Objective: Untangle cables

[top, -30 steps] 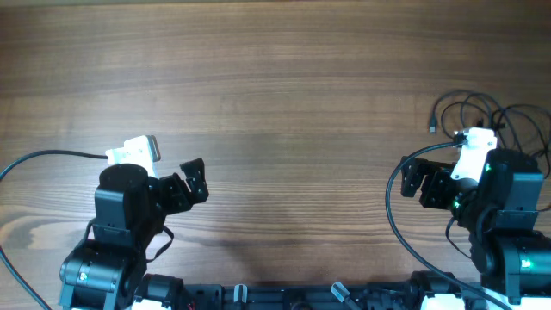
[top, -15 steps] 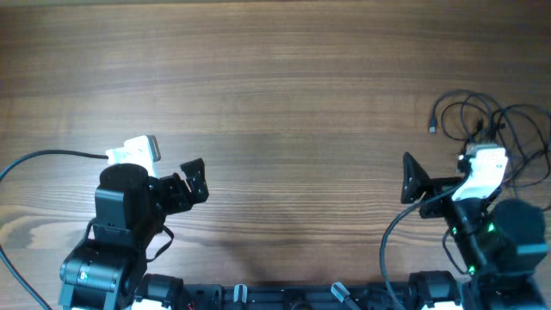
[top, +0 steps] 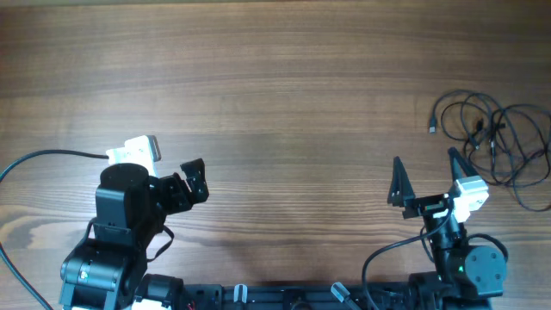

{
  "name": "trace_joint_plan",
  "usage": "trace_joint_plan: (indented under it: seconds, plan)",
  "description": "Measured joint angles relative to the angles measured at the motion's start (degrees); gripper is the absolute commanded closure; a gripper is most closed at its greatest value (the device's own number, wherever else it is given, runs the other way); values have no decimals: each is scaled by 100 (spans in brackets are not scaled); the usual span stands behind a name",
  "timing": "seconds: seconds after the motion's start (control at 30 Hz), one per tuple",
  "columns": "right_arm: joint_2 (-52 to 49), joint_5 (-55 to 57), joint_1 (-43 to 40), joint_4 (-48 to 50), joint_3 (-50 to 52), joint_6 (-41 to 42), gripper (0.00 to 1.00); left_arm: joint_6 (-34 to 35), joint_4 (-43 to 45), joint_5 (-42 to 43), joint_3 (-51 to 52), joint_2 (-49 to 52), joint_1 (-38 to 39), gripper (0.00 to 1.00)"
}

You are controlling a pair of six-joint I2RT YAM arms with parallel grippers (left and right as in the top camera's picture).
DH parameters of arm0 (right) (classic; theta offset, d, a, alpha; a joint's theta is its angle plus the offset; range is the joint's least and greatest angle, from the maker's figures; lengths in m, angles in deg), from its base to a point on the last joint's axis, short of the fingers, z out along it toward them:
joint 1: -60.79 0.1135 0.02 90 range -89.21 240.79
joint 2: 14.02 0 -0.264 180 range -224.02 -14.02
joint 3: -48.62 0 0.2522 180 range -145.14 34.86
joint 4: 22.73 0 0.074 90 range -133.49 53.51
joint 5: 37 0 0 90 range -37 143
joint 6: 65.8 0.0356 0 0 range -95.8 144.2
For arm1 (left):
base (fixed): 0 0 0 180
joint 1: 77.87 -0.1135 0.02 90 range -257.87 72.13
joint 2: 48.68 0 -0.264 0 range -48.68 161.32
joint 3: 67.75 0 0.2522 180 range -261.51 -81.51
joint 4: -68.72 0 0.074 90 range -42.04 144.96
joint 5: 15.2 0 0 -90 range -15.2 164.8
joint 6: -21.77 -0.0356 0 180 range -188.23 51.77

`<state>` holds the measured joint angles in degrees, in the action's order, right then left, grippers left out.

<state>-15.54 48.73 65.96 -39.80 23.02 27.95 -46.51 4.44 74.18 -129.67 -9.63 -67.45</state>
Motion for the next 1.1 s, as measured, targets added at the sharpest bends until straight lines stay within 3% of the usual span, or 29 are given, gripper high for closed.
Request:
trace_joint_plan:
  seconds: [0.2, 0.27, 0.43, 0.6, 1.1]
  plan:
    - [31, 2, 0, 1757, 896, -2, 0, 0, 2, 0, 0, 0, 0, 0]
    - [42, 2, 0, 1923, 1086, -2, 0, 0, 2, 0, 0, 0, 0, 0]
    - [48, 48, 0, 1762, 1141, -22, 0, 0, -2, 0, 0, 0, 0, 0]
    - [61, 94, 0, 330, 1150, -87, 0, 0, 2, 0, 0, 0, 0, 0]
    - [63, 94, 0, 323, 1147, -151, 0, 0, 0, 0, 0, 0, 0, 0]
